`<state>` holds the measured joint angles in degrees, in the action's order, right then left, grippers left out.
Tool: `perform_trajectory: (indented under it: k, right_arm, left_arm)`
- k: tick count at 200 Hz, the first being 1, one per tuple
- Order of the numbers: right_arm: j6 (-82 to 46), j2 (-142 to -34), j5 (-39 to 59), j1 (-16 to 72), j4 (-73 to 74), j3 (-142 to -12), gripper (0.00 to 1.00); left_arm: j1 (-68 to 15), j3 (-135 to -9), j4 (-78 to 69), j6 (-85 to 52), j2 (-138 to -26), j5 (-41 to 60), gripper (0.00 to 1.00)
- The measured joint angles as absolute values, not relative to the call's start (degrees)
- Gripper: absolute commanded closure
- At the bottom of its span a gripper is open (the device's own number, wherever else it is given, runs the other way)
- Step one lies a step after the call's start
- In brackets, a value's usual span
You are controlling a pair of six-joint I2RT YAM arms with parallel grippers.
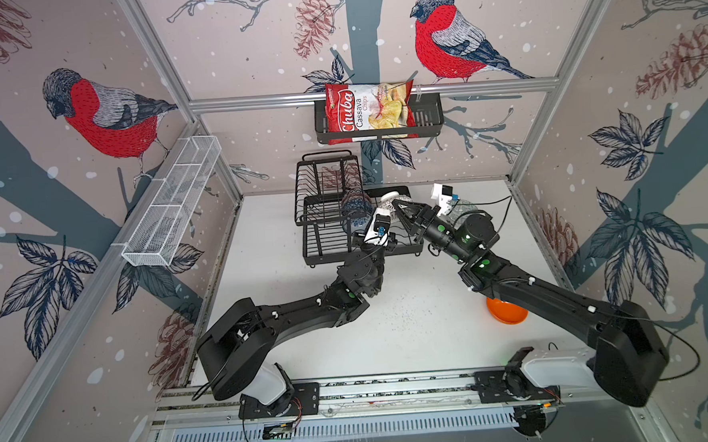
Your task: Load the bowls into the dish rack
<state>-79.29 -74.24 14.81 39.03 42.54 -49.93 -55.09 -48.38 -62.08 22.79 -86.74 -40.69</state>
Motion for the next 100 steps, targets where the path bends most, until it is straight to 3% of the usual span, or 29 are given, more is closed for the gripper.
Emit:
perform_trajectory:
  k: [57,100]
  right_arm:
    - [-77.93,-75.20,15.53,38.98,41.32,-51.31,1.00]
    - [-75.92,-76.18,15.53,38.54,42.30,-51.64,1.00]
  left_arm:
    - [-55.11,-48.47,-62.11,22.26,-86.72,-41.95,0.92]
    - [-55.24,-48.47,-61.54,22.15,-86.37,-42.04,0.74]
